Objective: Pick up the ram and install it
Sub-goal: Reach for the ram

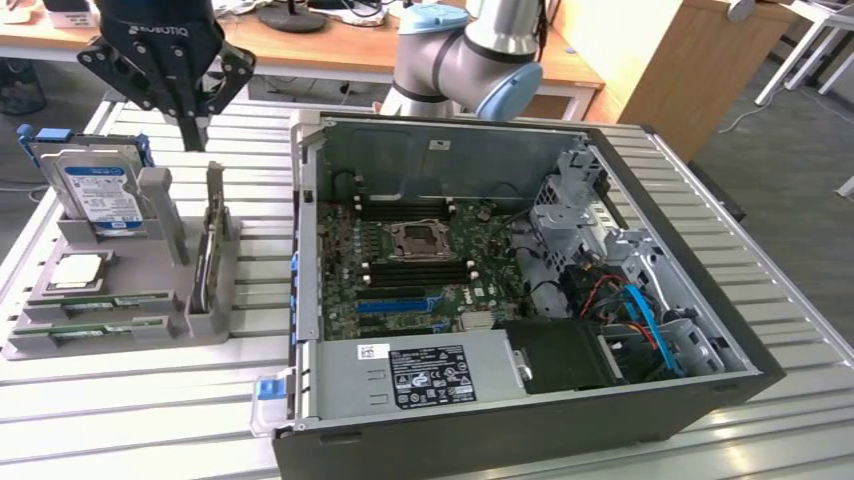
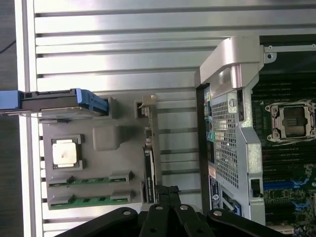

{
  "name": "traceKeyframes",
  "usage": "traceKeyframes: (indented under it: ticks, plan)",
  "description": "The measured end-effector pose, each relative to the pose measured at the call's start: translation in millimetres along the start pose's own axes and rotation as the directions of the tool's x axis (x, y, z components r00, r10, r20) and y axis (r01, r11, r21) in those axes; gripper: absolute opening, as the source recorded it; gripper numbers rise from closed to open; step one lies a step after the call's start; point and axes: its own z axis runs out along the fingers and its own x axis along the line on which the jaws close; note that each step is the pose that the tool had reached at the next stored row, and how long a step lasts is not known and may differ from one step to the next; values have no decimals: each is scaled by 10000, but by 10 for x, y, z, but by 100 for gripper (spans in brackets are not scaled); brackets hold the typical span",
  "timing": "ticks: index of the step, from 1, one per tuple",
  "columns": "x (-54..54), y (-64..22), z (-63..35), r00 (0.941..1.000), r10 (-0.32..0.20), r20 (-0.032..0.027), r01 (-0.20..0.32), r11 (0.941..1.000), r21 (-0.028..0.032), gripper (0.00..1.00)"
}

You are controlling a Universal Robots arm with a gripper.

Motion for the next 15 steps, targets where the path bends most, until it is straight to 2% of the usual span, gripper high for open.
traceKeyframes:
  ticks: [15]
  plan:
    - [298,3,3,10000,1,0,-1,10000,1,11]
